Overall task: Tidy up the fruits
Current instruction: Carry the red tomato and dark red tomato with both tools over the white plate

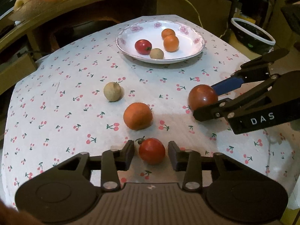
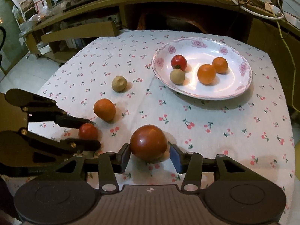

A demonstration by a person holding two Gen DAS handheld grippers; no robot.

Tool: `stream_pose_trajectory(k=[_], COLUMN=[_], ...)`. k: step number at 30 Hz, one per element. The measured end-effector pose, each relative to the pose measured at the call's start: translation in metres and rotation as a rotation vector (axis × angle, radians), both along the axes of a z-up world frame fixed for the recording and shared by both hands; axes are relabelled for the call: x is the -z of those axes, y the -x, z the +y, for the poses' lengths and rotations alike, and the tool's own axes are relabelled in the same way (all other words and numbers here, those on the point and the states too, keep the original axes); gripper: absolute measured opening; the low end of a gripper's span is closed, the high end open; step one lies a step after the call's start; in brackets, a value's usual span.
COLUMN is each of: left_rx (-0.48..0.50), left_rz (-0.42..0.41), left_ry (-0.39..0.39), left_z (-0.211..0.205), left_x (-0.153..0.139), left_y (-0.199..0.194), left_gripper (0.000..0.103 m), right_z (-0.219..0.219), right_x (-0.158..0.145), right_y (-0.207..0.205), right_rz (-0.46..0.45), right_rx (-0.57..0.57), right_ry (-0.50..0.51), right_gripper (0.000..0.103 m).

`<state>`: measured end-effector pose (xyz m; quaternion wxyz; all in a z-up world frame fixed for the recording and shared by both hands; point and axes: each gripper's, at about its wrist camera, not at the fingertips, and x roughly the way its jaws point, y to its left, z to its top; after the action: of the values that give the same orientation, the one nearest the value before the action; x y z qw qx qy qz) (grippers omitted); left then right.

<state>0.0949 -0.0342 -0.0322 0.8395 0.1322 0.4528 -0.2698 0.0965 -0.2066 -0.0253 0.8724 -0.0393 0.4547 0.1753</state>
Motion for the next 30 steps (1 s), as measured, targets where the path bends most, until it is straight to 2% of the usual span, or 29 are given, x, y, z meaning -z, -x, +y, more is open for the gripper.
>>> stream_pose_trajectory(k=[2,11,18,24,27,30], left_rx=[-0.002,-0.019,-0.048,-0.093,-0.087,-0.077], left_rz=[0.002,0.010,0.009,0.015,0.024,0.013], left_ry=[0.003,-0.009,-0.022,-0.022,-0.017,-0.036], left_z=[0.000,0.004,0.004,0.006,0.003,-0.002], left_x=[0.000,-0.001,-0.001,-0.003,-0.004,-0.004], left_y=[-0.001,0.002,0.005,0.005,0.004,0.005], left_gripper=[0.048,0.049,0.049,0.043,0.034,0.034], right_z=[-0.001,-0.010,-0.007,-0.004,-0.003,-0.001], right_x=[0.000,0.002,0.002,0.002,0.002,0.002], right_y=[-0.003,-0.008,-0.006,-0.007,-0.007,-0.006], right_rz=[-0.003,0.022,0.037,0.040,0.036,0.032], right_rx=[0.004,0.032,0.021,0.016,0.016,0.012], right_ry=[-0.006,-0.041,-0.035,-0.020,-0.017,-0.004], right_gripper=[0.053,0.052,0.043,0.043,0.043,0.042])
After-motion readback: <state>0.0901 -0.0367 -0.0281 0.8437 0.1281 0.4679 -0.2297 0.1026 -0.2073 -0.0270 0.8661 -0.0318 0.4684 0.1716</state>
